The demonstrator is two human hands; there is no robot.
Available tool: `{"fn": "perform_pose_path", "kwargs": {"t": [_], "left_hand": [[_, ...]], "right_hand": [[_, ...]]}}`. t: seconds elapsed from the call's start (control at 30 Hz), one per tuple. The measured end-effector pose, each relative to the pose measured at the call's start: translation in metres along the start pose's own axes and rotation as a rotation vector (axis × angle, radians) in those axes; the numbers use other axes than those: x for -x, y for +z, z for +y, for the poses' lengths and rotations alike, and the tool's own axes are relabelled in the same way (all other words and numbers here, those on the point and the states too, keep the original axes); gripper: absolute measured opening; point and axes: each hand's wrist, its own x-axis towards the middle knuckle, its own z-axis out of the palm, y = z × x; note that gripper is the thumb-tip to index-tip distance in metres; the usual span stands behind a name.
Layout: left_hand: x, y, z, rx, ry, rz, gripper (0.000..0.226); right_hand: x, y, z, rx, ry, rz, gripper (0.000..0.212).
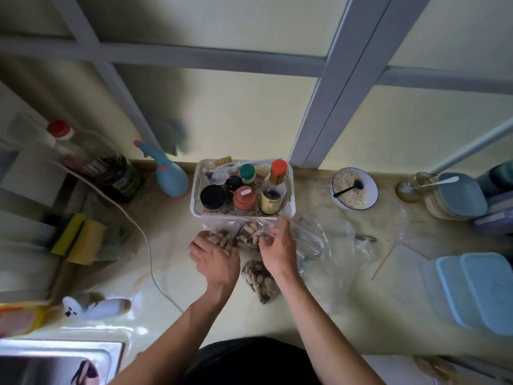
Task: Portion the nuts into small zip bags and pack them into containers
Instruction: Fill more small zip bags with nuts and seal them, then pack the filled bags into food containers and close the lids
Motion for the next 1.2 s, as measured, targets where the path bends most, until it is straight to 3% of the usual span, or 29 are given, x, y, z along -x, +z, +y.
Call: {"fn": "perform_pose_path", "kwargs": {"t": [0.1, 0.23, 0.33, 0.47, 0.67, 0.83, 0.93, 1.03, 1.2], "left_hand": [[0.018, 0.003, 0.008, 0.054, 0.168, -0.027, 0.051], [0.047, 0.008, 0.029, 0.223, 0.237, -0.261, 0.016], [0.080, 0.021, 0.050, 0.214, 0.265, -0.416, 0.025], [0.128, 0.057, 0.083, 0.252, 0.269, -0.608, 0.028], [0.213, 0.132, 0.153, 0.254, 0.212, -0.839, 0.011], [0.288, 0.198, 0.197, 0.187, 0.047, -1.080, 0.073], [0.318, 0.237, 0.212, 0.137, -0.101, -1.095, 0.109], [0.340, 0.263, 0.215, 0.137, -0.341, -1.101, 0.118], [0.367, 0.280, 0.208, 0.331, -0.708, -1.271, 0.130]], "right_hand": [[0.011, -0.019, 0.006, -0.035, 0.018, -0.001, 0.046], [0.019, -0.060, 0.029, -0.080, 0.056, -0.048, 0.030], [0.021, -0.100, 0.050, -0.110, 0.089, 0.026, 0.014], [0.022, -0.165, 0.074, -0.162, 0.134, 0.101, 0.014], [0.034, -0.299, 0.105, -0.167, 0.055, 0.205, 0.015], [0.027, -0.399, 0.157, -0.126, 0.042, 0.351, 0.016], [0.018, -0.427, 0.192, -0.069, 0.044, 0.325, 0.015], [0.003, -0.437, 0.216, -0.008, 0.006, 0.256, 0.015], [-0.044, -0.447, 0.233, 0.298, -0.183, 0.080, 0.021]]}}
